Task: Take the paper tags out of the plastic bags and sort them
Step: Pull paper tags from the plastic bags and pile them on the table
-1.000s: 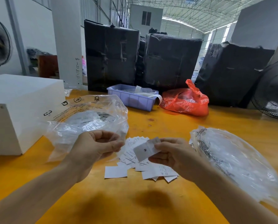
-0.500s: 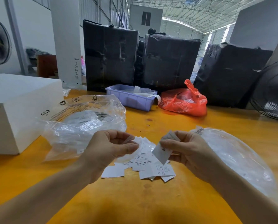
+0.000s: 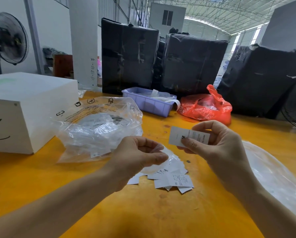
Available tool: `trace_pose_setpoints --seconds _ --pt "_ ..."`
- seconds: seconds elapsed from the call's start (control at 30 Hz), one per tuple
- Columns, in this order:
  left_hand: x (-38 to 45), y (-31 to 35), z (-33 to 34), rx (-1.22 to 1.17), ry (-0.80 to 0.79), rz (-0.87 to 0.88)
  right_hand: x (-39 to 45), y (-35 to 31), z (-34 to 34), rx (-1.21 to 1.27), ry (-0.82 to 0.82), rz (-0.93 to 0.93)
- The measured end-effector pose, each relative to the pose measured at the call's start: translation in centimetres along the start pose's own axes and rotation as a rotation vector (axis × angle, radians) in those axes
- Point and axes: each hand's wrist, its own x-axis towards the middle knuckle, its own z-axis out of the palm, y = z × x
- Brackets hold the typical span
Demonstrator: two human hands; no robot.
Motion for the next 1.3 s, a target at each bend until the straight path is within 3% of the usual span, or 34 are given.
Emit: trace_pose_setpoints --seconds 0.23,0.7,1.2,1.3 --pt "0.0 -0.1 0.2 -0.001 -0.01 -0.004 -0.2 0.4 0.4 -0.227 0.001 -0.101" --pt "0.1 -0.1 0.4 0.037 -0.078 0.005 -0.3 0.8 0.3 -0.281 -0.071 -0.066" --pt "1.3 -0.6 2.0 -0.032 -0.01 0.061 1.2 0.2 0.1 -0.368 -0.535 0.191" --pt "2.1 -0.5 2.5 -0.124 0.071 0.042 1.8 0.7 0.2 -0.255 -0.382 0.201"
